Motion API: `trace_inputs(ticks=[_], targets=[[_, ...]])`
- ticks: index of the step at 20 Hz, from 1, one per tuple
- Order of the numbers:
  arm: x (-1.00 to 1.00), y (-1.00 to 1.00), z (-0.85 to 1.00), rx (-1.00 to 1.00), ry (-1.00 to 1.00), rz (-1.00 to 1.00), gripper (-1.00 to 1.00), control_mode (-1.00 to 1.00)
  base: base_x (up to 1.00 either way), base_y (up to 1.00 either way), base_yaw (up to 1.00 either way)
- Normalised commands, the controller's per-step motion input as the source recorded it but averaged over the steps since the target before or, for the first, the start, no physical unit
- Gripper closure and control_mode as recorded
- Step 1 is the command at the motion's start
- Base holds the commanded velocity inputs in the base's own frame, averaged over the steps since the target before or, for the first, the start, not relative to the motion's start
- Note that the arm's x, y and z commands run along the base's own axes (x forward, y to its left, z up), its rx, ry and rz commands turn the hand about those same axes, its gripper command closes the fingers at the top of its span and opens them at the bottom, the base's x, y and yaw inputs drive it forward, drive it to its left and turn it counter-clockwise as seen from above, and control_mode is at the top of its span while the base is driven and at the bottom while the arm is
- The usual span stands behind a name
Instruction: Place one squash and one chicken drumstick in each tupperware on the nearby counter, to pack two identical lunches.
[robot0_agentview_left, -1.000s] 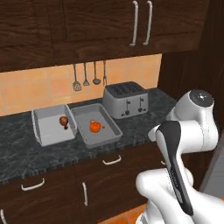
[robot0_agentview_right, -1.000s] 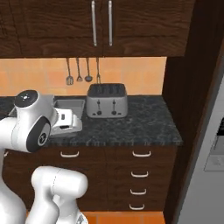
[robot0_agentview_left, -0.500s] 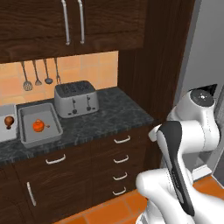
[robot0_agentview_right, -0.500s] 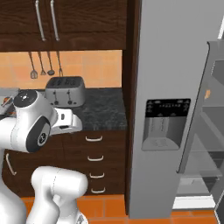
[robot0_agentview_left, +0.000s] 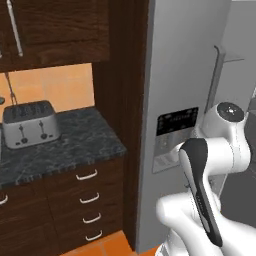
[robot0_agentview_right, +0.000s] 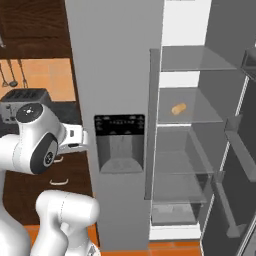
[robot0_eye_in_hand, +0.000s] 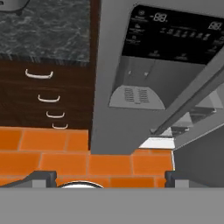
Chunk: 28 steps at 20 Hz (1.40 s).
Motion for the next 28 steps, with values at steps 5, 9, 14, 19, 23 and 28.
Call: trace_inputs(ticks=[5,9,14,19,23,28], targets=[[0.0,0.0,0.0,0.0,0.0,0.0,-1.0,1.0,0.05,-0.89,0.0],[0.0,0.0,0.0,0.0,0.0,0.0,-1.0,1.0,0.14,-0.7,0.0],[0.0,0.0,0.0,0.0,0.0,0.0,-1.0,1.0,0.24,-0.45,0.0],[0.0,0.0,0.0,0.0,0.0,0.0,-1.0,1.0,0.28,-0.4,0.03],[0.0,0.0,0.0,0.0,0.0,0.0,-1.0,1.0,0.33,-0.44,0.12],[0.0,0.0,0.0,0.0,0.0,0.0,-1.0,1.0,0.43,-0.25,0.16]])
